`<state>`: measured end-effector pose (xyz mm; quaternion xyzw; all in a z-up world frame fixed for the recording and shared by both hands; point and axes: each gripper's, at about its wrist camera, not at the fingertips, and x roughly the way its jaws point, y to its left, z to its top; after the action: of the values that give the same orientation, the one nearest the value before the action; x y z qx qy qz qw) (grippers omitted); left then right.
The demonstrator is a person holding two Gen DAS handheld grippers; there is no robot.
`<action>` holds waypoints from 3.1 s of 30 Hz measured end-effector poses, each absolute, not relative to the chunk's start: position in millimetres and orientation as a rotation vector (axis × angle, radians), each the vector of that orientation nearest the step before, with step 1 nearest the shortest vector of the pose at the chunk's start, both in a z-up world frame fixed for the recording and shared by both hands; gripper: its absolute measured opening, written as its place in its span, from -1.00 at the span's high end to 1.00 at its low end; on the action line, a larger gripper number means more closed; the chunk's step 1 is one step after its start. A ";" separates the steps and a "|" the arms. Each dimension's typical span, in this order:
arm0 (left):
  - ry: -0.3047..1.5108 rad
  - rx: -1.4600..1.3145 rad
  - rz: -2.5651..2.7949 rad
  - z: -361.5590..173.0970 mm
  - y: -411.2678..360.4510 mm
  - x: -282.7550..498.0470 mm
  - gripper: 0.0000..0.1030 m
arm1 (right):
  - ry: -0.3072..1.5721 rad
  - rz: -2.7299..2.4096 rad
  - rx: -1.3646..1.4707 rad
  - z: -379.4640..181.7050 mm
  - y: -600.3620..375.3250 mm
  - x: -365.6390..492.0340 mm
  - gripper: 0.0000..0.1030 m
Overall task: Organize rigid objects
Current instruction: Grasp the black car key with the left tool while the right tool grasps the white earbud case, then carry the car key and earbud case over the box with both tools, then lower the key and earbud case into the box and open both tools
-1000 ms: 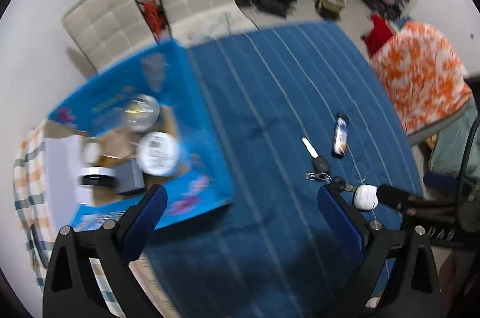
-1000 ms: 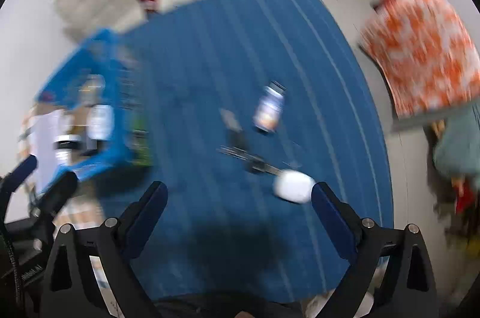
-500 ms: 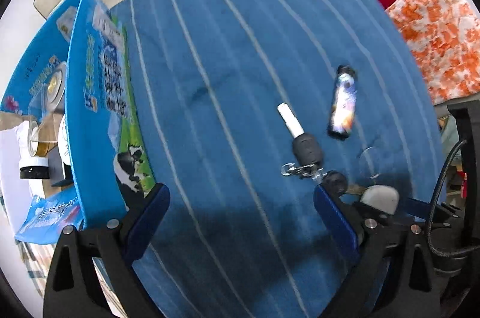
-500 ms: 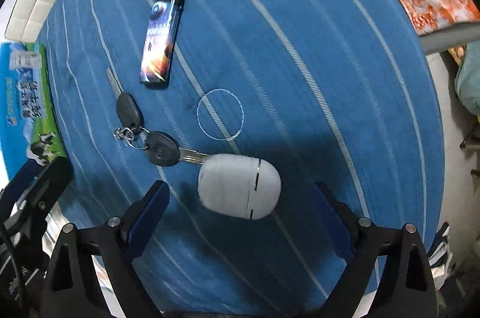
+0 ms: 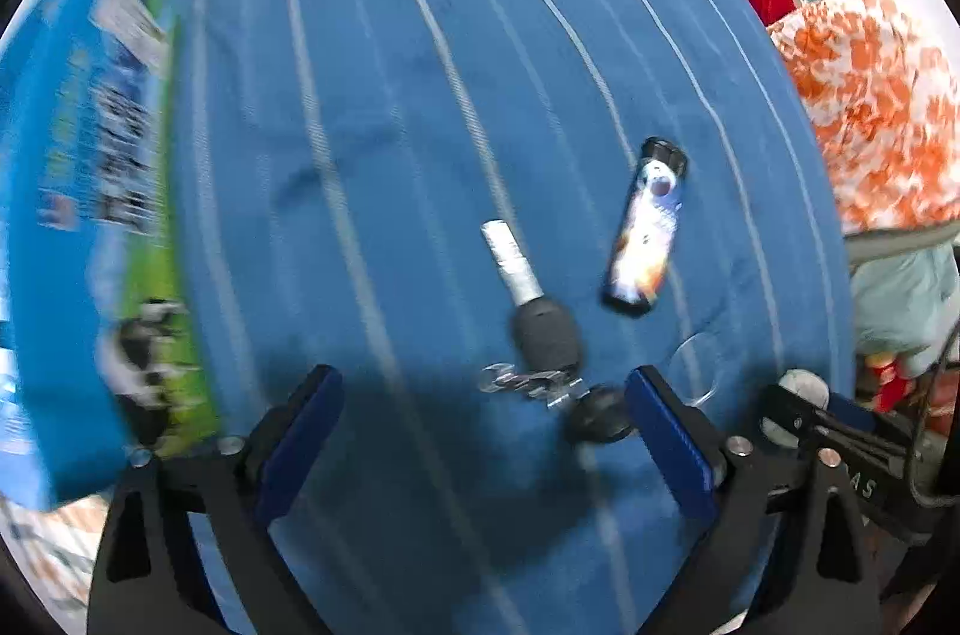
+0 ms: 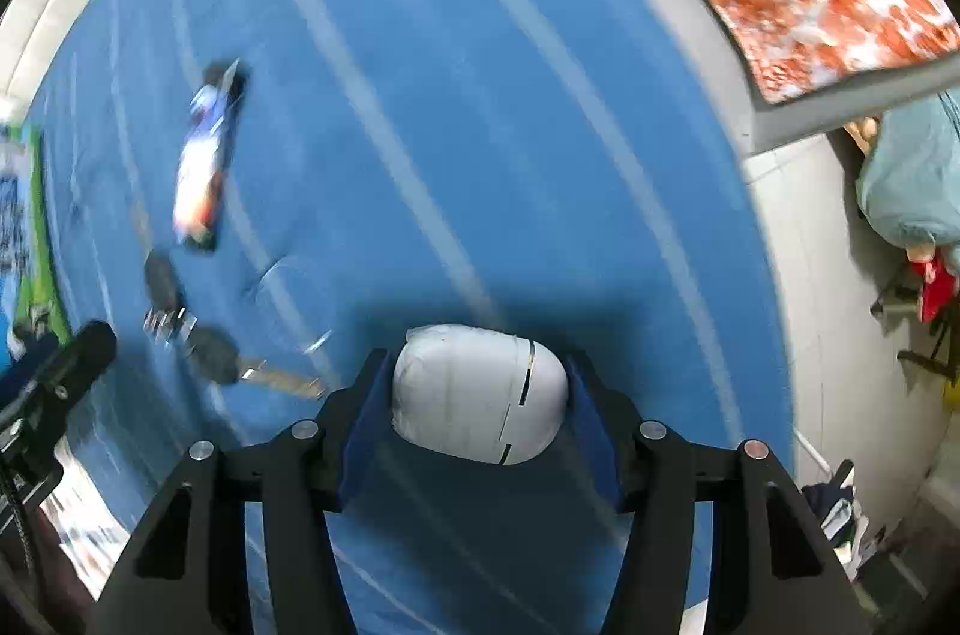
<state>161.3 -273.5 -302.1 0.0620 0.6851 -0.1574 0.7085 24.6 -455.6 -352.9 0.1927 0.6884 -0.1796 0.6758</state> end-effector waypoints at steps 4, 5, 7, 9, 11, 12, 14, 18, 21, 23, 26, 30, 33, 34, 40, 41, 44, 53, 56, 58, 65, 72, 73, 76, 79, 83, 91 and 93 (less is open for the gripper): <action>1.617 0.157 -0.364 -329.8 -293.4 160.2 -0.64 | 1.527 -0.434 0.435 -340.5 -476.0 34.8 -0.17; 1.593 0.207 -0.364 -330.6 -300.7 154.1 -0.65 | 1.523 -0.436 0.435 -338.5 -476.0 36.1 -0.17; 1.552 0.269 -0.369 -328.1 -308.9 144.9 -0.45 | 1.515 -0.438 0.442 -336.4 -475.3 36.3 -0.17; 1.510 0.307 -0.376 -323.6 -310.6 137.0 0.06 | 1.511 -0.436 0.444 -334.7 -468.0 41.6 -0.17; 1.490 0.332 -0.398 -319.2 -308.4 131.9 0.42 | 1.508 -0.426 0.446 -338.3 -460.2 48.9 -0.17; 1.503 0.317 -0.405 -319.6 -305.7 130.7 0.43 | 1.509 -0.417 0.443 -338.0 -454.4 49.7 -0.17; 1.525 0.266 -0.413 -317.1 -293.2 131.8 0.42 | 1.509 -0.401 0.427 -342.6 -448.1 53.1 -0.17; 1.505 0.185 -0.416 -298.1 -272.4 130.2 0.43 | 1.510 -0.372 0.414 -345.2 -434.3 56.5 -0.17; 1.464 0.170 -0.421 -279.3 -266.6 126.3 0.43 | 1.494 -0.362 0.408 -339.9 -423.9 55.9 -0.17; 1.451 0.166 -0.432 -269.4 -265.2 122.1 0.43 | 1.485 -0.356 0.415 -336.5 -420.4 55.2 -0.17; 1.420 0.163 -0.445 -259.0 -254.5 115.5 0.43 | 1.475 -0.343 0.425 -331.3 -418.0 54.9 -0.17; 1.385 0.142 -0.460 -238.8 -234.0 117.2 0.42 | 1.448 -0.328 0.412 -313.2 -408.6 55.1 -0.17; 1.342 0.119 -0.471 -218.6 -226.2 114.7 0.43 | 1.430 -0.308 0.402 -295.3 -400.9 56.1 -0.17; 1.325 0.112 -0.474 -210.6 -221.5 115.1 0.43 | 1.419 -0.297 0.395 -285.9 -397.1 56.9 -0.17; 1.231 0.070 -0.451 -158.7 -184.7 118.4 0.42 | 1.342 -0.227 0.351 -231.9 -362.9 68.0 -0.17; 1.208 0.063 -0.442 -147.2 -173.0 118.7 0.42 | 1.335 -0.211 0.349 -224.4 -355.8 71.4 -0.17; 1.153 0.046 -0.412 -116.9 -140.6 119.5 0.42 | 1.307 -0.153 0.341 -198.6 -328.5 84.8 -0.17; 1.057 -0.013 -0.218 -76.9 -24.5 128.5 0.42 | 1.230 0.080 0.245 -135.6 -214.1 119.3 -0.17; 1.053 -0.041 -0.149 -78.6 15.3 134.5 0.42 | 1.231 0.137 0.214 -126.9 -173.5 127.7 -0.17; 1.047 -0.042 -0.111 -80.4 34.5 136.9 0.42 | 1.237 0.169 0.194 -125.0 -149.0 134.2 -0.17; 1.084 -0.057 -0.046 -109.9 87.0 147.8 0.42 | 1.279 0.205 0.134 -144.7 -82.4 155.0 -0.17; 1.190 -0.030 -0.031 -173.3 107.6 163.3 0.42 | 1.351 0.183 0.073 -200.4 -41.0 167.7 -0.17; 1.217 -0.029 -0.033 -184.9 108.7 166.0 0.42 | 1.370 0.179 0.061 -214.6 -35.5 170.0 -0.17; 1.270 -0.017 -0.041 -214.8 109.8 170.9 0.42 | 1.414 0.153 0.018 -253.2 -21.5 175.7 -0.17; 1.306 -0.005 -0.042 -235.8 109.7 173.5 0.42 | 1.451 0.125 -0.005 -281.9 -15.5 182.4 -0.17; 1.339 -0.020 -0.040 -252.0 113.1 176.1 0.42 | 1.470 0.100 -0.029 -305.7 -11.5 188.9 -0.17; 1.404 -0.046 -0.012 -265.8 122.8 183.0 0.26 | 1.528 0.074 -0.048 -332.3 -10.0 199.6 -0.18; 1.398 -0.044 -0.005 -265.2 123.9 181.0 0.18 | 1.536 0.074 -0.057 -335.9 -10.0 200.3 -0.18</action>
<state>181.0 123.9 -265.2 -0.0201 0.6434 -0.0024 0.7652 200.3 -10.0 -335.9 -0.0257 0.6945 0.0336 0.7183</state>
